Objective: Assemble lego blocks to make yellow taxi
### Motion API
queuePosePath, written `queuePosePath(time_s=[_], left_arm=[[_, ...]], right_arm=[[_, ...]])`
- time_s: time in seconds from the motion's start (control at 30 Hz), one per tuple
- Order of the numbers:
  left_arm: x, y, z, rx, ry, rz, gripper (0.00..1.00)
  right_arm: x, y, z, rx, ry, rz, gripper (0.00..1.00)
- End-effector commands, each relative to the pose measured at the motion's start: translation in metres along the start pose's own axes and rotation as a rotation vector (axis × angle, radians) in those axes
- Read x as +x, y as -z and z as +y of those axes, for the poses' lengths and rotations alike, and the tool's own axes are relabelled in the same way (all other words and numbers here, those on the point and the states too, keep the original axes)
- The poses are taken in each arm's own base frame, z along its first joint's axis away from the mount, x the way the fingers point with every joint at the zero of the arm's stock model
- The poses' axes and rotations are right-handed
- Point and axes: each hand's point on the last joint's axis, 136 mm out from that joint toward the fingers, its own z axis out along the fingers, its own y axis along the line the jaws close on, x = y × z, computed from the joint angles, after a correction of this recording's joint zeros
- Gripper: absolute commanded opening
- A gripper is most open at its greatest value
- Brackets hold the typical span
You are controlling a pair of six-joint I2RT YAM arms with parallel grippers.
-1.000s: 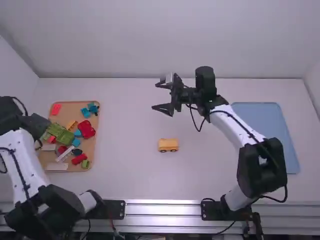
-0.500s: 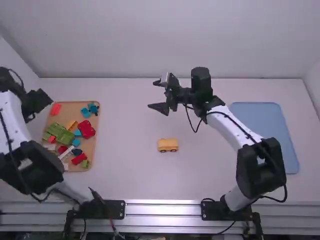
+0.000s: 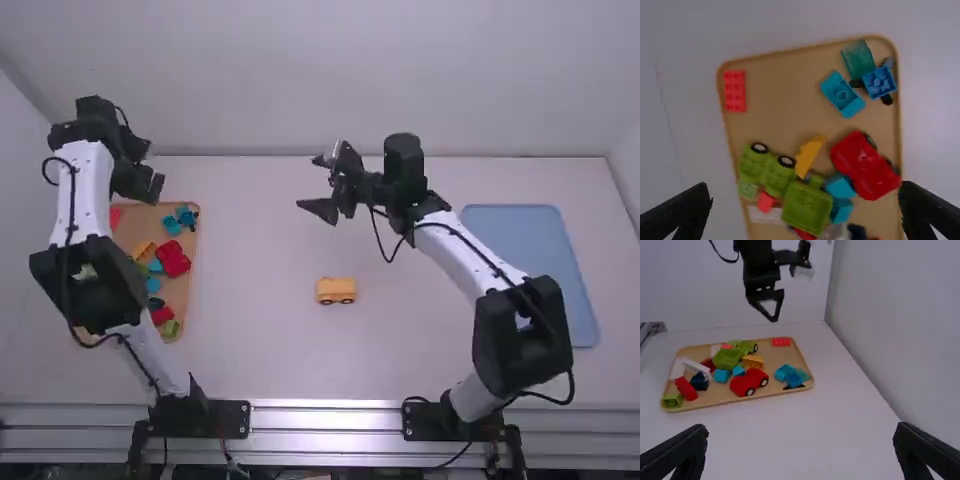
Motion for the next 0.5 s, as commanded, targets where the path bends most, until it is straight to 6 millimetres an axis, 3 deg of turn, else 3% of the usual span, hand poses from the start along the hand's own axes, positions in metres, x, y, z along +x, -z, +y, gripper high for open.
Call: queuePosePath(time_s=[0.0, 0.17, 0.47], left_arm=[[0.010, -0.015, 0.010, -0.012, -0.163, 0.040, 0.97], [0.022, -0.028, 0.024, 0.038, -0.143, 0.033, 0.96], [0.068, -0.085, 0.028, 0.220, -0.206, 0.133, 0.80]], right_arm=[[-0.012, 0.003, -0.008, 0.014, -0.005, -0.018, 0.99], [-0.012, 0.003, -0.007, 0.012, -0.006, -0.018, 0.99], [-0.012, 0.003, -0.007, 0.012, -0.006, -0.018, 0.99]])
